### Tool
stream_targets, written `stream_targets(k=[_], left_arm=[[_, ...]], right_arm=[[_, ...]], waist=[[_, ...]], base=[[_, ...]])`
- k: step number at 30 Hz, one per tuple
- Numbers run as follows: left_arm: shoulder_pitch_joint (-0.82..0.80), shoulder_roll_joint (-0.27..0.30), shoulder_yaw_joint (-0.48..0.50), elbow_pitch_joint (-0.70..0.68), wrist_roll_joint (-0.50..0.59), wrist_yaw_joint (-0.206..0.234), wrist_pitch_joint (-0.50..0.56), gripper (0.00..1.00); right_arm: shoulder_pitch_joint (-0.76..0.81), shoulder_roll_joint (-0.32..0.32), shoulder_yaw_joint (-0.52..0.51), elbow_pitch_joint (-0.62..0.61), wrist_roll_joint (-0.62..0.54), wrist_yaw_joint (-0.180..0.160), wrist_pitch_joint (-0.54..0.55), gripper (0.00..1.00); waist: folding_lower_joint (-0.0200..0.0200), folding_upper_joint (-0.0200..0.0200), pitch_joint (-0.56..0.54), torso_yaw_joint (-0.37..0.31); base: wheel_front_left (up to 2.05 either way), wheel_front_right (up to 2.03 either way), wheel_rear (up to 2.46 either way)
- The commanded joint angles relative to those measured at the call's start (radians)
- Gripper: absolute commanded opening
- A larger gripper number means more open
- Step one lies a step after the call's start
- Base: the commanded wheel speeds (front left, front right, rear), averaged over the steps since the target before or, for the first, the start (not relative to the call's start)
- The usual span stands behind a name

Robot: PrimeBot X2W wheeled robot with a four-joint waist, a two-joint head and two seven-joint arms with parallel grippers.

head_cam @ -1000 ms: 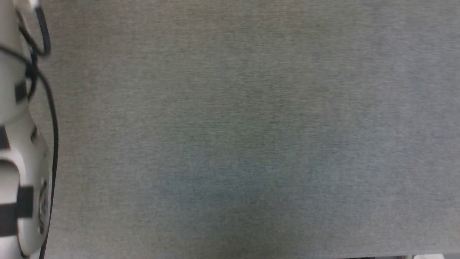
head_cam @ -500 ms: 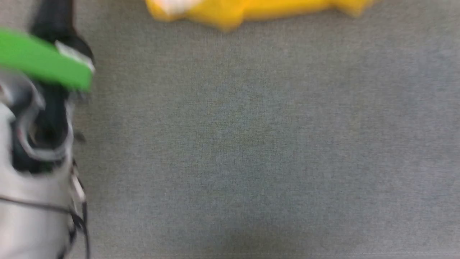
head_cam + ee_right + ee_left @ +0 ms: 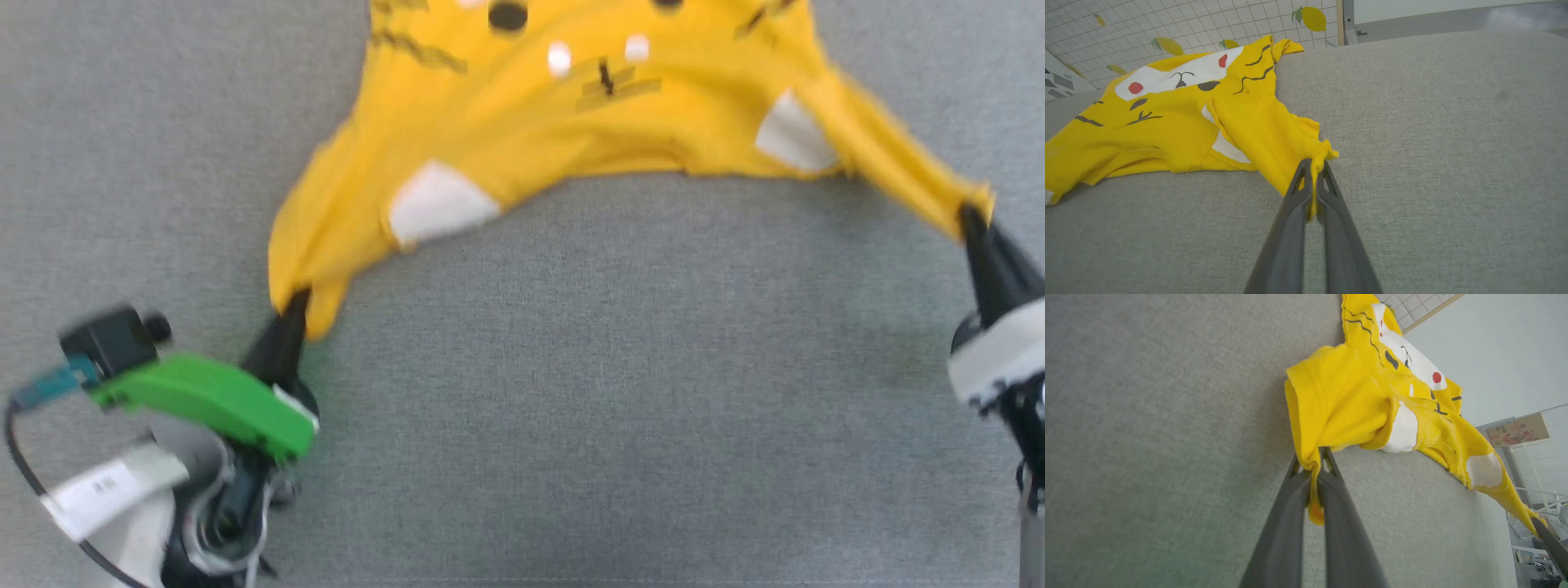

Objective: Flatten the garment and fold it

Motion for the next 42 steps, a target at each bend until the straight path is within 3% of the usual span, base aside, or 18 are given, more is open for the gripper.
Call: stream_targets(k=[1, 12, 22, 31, 37, 42], left_arm=[[0.04, -0.004, -0.003, 0.014, -0.018, -0.007, -0.001, 0.0], [0.29, 0.038, -0.028, 0.014, -0.077, -0.065, 0.041, 0.0], [0.508, 0.074, 0.008, -0.097, -0.093, -0.027, 0.042, 0.0], [0.58, 0.079, 0.0, -0.183, -0.067, -0.008, 0.029, 0.0], [0.529, 0.065, -0.009, -0.182, -0.041, -0.023, -0.003, 0.0], [0.461, 0.057, -0.036, -0.166, -0.023, -0.04, -0.005, 0.0]], right_arm=[[0.035, 0.008, -0.012, -0.009, 0.01, -0.001, 0.024, 0.0], [0.294, 0.089, -0.174, -0.082, 0.077, -0.001, 0.175, 0.0], [0.503, 0.113, -0.273, -0.122, 0.188, -0.001, 0.18, 0.0], [0.599, 0.113, -0.277, -0.139, 0.24, -0.001, 0.136, 0.0], [0.542, 0.113, -0.251, -0.136, 0.18, -0.001, 0.116, 0.0], [0.451, 0.112, -0.18, -0.077, 0.02, -0.001, 0.137, 0.0]], waist=[[0.0001, 0.0, -0.069, 0.005], [0.0001, 0.0, -0.218, 0.028], [0.0001, 0.0, -0.35, 0.003], [0.0001, 0.0, -0.365, 0.002], [0.0001, 0.0, -0.324, 0.014], [0.0001, 0.0, -0.294, 0.021]], base=[[0.0, 0.0, 0.0], [0.0, 0.0, 0.0], [0.0, 0.0, 0.0], [0.0, 0.0, 0.0], [0.0, 0.0, 0.0], [0.0, 0.0, 0.0]])
